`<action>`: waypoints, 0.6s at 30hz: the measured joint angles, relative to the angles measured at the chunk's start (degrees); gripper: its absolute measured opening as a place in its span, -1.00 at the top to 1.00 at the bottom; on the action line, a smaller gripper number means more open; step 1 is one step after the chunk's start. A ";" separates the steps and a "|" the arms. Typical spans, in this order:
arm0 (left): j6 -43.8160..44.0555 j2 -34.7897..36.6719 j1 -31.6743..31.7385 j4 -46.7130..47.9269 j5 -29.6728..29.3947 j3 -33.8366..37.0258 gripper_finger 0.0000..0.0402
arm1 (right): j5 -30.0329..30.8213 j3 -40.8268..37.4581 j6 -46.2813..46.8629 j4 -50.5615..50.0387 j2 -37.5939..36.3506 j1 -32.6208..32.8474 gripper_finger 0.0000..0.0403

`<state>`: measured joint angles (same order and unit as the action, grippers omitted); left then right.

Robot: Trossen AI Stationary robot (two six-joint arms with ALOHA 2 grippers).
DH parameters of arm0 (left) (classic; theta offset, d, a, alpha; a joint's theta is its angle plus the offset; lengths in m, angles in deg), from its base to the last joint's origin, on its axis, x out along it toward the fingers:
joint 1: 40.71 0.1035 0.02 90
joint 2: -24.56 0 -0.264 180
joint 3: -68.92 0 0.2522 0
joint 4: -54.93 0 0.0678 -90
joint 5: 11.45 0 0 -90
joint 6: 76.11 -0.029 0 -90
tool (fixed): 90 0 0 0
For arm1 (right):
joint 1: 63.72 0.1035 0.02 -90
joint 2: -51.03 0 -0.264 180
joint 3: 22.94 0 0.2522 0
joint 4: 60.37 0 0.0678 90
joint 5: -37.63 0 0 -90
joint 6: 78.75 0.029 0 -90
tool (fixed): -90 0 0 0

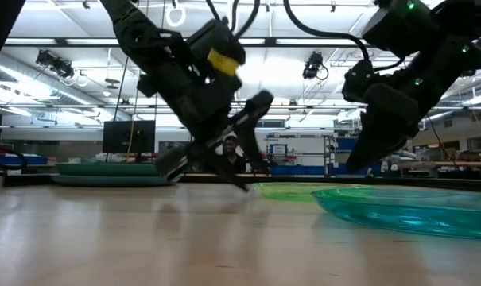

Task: Stack plastic plates
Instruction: Stack the small green plate on the small orange plate

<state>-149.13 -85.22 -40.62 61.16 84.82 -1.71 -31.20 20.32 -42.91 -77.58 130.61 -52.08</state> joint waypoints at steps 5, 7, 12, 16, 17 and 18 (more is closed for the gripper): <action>-1.74 -1.74 -0.03 -1.41 0.24 0.01 0.18 | 0.19 -0.05 -0.93 -1.99 -0.85 0.30 0.28; -1.67 -2.56 -0.03 -3.76 0.20 0.00 0.18 | 0.19 -0.04 -0.89 -2.59 -1.69 0.30 0.28; -0.82 -2.65 0.28 -4.00 0.25 0.03 0.25 | 0.24 -0.04 -1.16 -4.30 -3.87 0.35 0.28; 0.36 -2.69 0.39 -2.71 0.41 0.03 0.48 | 0.64 -0.04 -1.80 -4.24 -3.89 0.35 0.28; 0.34 -2.69 0.39 -2.28 0.39 0.03 0.56 | 0.72 -0.04 -1.83 -4.00 -3.83 0.35 0.28; 0.34 -2.69 0.30 -1.86 0.41 0.03 0.64 | 0.91 -0.04 -1.83 -4.07 -3.78 0.35 0.28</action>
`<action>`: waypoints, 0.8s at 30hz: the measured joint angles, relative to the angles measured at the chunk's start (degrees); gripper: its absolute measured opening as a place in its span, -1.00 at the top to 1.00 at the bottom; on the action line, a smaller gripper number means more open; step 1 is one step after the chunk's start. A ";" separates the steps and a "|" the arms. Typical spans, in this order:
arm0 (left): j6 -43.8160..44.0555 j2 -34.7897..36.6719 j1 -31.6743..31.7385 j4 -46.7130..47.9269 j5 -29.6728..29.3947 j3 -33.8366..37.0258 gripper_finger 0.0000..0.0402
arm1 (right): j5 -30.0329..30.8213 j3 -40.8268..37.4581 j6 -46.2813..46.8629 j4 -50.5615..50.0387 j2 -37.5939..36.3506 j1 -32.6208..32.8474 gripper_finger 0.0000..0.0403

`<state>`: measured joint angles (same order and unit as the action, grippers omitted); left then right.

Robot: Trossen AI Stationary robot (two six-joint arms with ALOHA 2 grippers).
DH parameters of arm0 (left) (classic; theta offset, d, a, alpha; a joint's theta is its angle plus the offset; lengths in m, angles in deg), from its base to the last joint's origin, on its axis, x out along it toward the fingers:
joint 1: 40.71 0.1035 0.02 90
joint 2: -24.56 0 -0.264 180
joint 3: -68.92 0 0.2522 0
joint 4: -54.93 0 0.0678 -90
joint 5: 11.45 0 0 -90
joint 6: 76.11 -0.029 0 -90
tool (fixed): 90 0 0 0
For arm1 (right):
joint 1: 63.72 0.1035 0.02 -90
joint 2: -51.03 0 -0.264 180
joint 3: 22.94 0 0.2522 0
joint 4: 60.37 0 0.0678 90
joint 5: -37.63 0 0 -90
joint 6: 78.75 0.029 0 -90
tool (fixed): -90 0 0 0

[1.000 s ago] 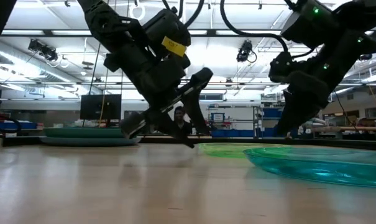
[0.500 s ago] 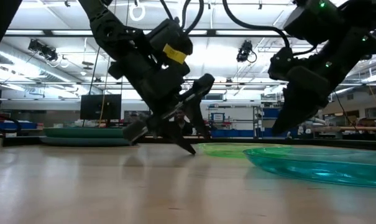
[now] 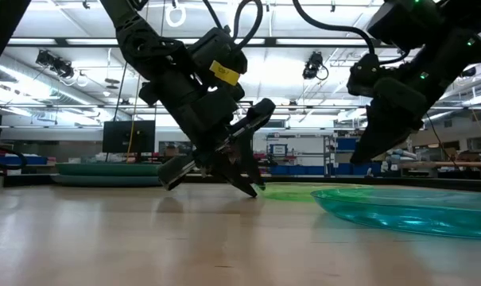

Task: Stack plastic plates
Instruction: Stack the small green plate on the small orange plate

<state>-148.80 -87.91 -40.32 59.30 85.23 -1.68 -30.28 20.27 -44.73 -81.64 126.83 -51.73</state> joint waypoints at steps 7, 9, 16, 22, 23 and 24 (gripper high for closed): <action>4.79 1.60 -1.67 2.48 -1.27 0.16 0.95 | 0.90 0.00 -0.94 -0.27 0.03 0.00 0.28; 6.71 3.51 -2.07 4.13 -2.22 0.17 0.96 | 1.44 0.00 -2.12 -0.37 0.01 -0.11 0.28; 14.05 12.05 -3.24 12.42 -7.98 0.14 0.98 | 12.55 0.29 -7.85 0.66 -2.62 -0.21 0.28; 21.56 19.45 -3.26 20.23 -14.51 0.13 0.99 | 14.41 0.34 -14.34 4.92 -3.38 -0.95 0.28; 22.73 20.59 -3.26 21.09 -15.65 0.13 0.99 | 14.31 0.35 -15.49 5.49 -3.38 -1.33 0.28; 23.58 21.75 -3.26 22.53 -16.61 0.13 0.99 | 14.17 0.33 -16.62 6.06 -3.37 -1.70 0.28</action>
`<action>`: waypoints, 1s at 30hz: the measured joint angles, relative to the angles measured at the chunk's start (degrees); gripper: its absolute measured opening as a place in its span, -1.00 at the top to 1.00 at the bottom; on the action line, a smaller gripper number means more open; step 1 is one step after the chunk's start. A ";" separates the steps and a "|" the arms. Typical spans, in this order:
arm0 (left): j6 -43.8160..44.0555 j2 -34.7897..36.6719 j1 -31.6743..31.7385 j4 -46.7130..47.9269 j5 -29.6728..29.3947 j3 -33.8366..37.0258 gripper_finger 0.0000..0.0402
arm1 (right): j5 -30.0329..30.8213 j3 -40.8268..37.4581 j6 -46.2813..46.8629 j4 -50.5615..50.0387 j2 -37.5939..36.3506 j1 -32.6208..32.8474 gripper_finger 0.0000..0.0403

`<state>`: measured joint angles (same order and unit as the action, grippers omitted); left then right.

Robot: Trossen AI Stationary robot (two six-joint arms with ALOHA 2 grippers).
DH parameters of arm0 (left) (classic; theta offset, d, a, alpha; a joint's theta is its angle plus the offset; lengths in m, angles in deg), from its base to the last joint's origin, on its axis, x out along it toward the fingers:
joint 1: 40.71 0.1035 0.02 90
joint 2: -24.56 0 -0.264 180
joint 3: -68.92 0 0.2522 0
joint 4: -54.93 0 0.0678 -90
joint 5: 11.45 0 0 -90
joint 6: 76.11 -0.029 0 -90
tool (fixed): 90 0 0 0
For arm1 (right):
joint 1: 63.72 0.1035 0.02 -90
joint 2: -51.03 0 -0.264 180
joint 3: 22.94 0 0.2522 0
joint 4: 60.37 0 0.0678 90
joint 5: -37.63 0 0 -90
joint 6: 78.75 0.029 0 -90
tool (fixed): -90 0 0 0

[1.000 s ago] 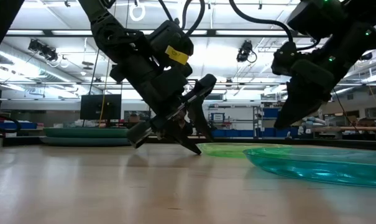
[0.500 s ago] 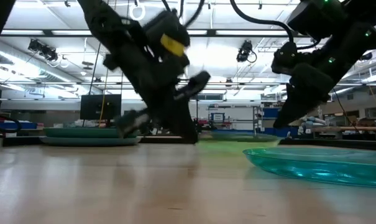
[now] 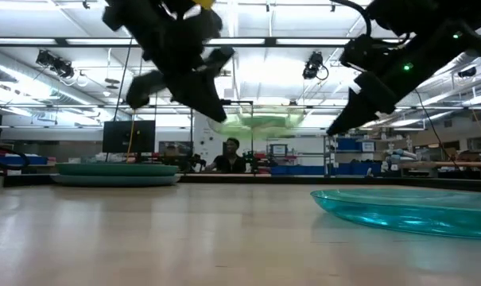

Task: Stack plastic plates
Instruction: Stack the small green plate on the small orange plate

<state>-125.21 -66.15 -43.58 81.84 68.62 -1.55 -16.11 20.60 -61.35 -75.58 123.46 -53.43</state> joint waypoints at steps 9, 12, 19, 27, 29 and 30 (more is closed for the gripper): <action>8.34 8.24 0.84 12.25 -7.31 0.00 0.99 | -5.35 0.01 -9.30 6.66 0.54 -3.91 0.28; 11.40 10.52 2.54 17.20 -8.39 -0.04 0.99 | -6.77 0.00 -11.64 8.28 0.59 -5.01 0.28; 17.82 15.05 8.22 26.49 -9.50 -0.09 0.99 | -10.37 0.02 -15.57 10.78 0.74 -7.43 0.28; 26.46 15.33 20.00 36.88 -9.60 0.09 0.99 | -13.66 0.01 -17.59 12.66 0.74 -9.18 0.28; 28.63 15.23 23.10 37.35 -9.53 1.42 0.99 | -13.87 0.02 -17.63 13.12 0.74 -9.37 0.28; 29.73 15.27 24.67 37.37 -9.55 2.30 0.99 | -13.87 0.02 -17.67 13.07 0.74 -9.40 0.28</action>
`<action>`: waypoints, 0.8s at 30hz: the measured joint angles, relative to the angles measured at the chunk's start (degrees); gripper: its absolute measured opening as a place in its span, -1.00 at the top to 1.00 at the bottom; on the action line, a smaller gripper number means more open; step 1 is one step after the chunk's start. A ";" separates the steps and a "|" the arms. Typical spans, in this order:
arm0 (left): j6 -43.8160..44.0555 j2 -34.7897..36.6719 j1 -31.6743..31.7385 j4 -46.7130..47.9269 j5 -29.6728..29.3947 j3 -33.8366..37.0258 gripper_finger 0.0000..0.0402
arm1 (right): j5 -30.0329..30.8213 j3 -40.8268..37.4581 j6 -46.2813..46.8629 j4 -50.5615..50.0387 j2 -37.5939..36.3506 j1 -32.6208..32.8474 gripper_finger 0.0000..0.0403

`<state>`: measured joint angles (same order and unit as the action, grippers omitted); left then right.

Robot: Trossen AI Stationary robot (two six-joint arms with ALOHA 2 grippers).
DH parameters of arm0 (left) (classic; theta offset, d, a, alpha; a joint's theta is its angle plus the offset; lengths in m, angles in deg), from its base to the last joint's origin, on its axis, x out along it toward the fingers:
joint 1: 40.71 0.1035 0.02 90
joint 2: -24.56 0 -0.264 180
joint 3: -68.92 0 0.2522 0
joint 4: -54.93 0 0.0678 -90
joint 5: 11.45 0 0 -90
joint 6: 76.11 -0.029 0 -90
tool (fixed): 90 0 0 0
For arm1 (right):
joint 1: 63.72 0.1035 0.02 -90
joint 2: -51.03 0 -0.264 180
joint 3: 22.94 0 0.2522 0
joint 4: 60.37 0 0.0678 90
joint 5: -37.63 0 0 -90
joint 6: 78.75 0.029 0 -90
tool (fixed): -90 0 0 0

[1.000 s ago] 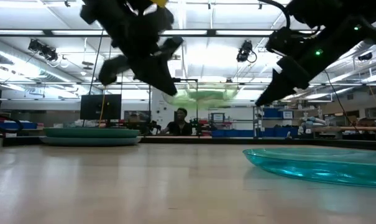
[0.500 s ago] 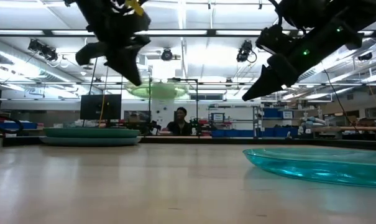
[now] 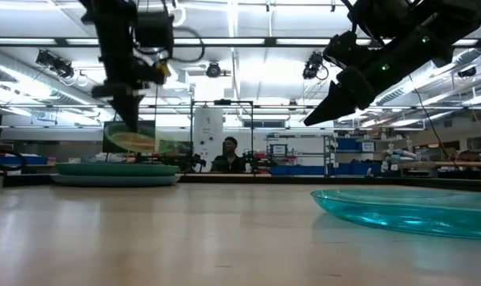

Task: Stack plastic plates
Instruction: Stack the small green plate on the small orange plate

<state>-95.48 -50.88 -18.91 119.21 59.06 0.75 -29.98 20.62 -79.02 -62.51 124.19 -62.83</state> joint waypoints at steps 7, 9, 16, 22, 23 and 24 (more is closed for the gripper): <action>6.63 -0.04 8.46 -3.84 -2.28 6.16 0.99 | -0.02 -0.01 -0.43 0.31 0.00 -0.03 0.28; 7.15 -0.04 9.79 -5.16 -2.38 7.36 0.99 | 0.00 -0.02 -0.56 0.29 0.00 -0.05 0.28; 8.35 -0.04 10.86 -10.96 -2.47 9.96 0.99 | -0.02 -0.01 -0.40 0.26 0.00 -0.39 0.28; 8.72 -0.07 10.71 -12.73 -2.36 12.10 0.95 | -1.02 -0.02 -0.40 0.19 0.00 -0.39 0.28; 8.73 -0.07 10.71 -12.95 -2.36 12.10 0.94 | -1.41 -0.02 -0.38 0.23 0.00 -0.39 0.28; 8.75 -0.07 10.71 -12.99 -2.38 12.12 0.94 | -1.49 -0.02 -0.38 0.28 0.00 -0.39 0.28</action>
<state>-86.73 -50.95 -8.19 106.22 56.68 12.87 -31.46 20.60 -79.40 -62.24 124.19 -63.23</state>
